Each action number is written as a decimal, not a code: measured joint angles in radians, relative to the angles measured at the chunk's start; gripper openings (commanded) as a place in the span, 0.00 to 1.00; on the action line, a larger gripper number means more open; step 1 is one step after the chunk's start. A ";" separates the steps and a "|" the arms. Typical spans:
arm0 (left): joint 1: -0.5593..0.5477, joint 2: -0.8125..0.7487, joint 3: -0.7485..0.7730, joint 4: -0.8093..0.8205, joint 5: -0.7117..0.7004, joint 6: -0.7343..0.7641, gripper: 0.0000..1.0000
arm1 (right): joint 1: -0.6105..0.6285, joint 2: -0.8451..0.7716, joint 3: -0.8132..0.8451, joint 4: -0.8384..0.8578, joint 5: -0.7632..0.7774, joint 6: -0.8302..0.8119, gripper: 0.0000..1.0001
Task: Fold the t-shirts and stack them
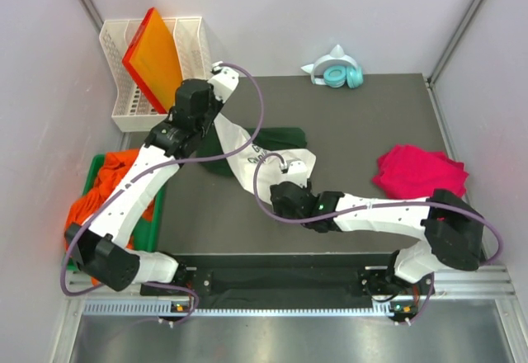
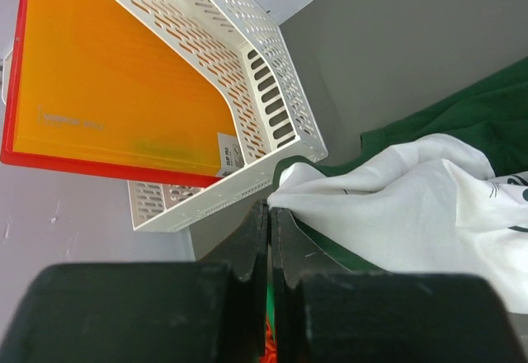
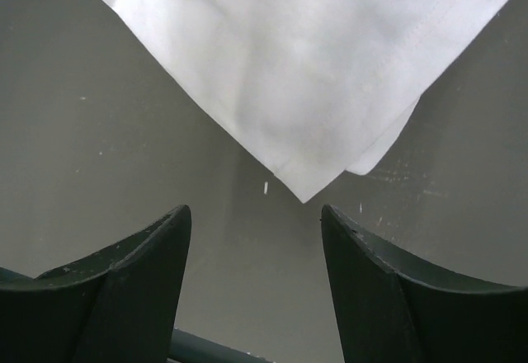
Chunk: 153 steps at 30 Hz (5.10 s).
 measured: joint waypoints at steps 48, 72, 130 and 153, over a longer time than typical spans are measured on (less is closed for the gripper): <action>0.000 -0.084 -0.076 -0.016 0.013 -0.016 0.00 | -0.005 0.207 0.042 0.027 0.149 0.132 0.52; 0.000 -0.122 -0.113 -0.024 0.023 -0.037 0.00 | -0.022 0.271 0.064 0.011 0.200 0.159 0.00; 0.051 -0.092 0.298 -0.064 0.017 -0.057 0.00 | -0.629 -0.203 0.867 -0.068 0.406 -0.921 0.00; 0.215 0.200 0.637 -0.048 0.161 -0.216 0.00 | -0.792 -0.028 1.092 -0.188 0.136 -0.699 0.00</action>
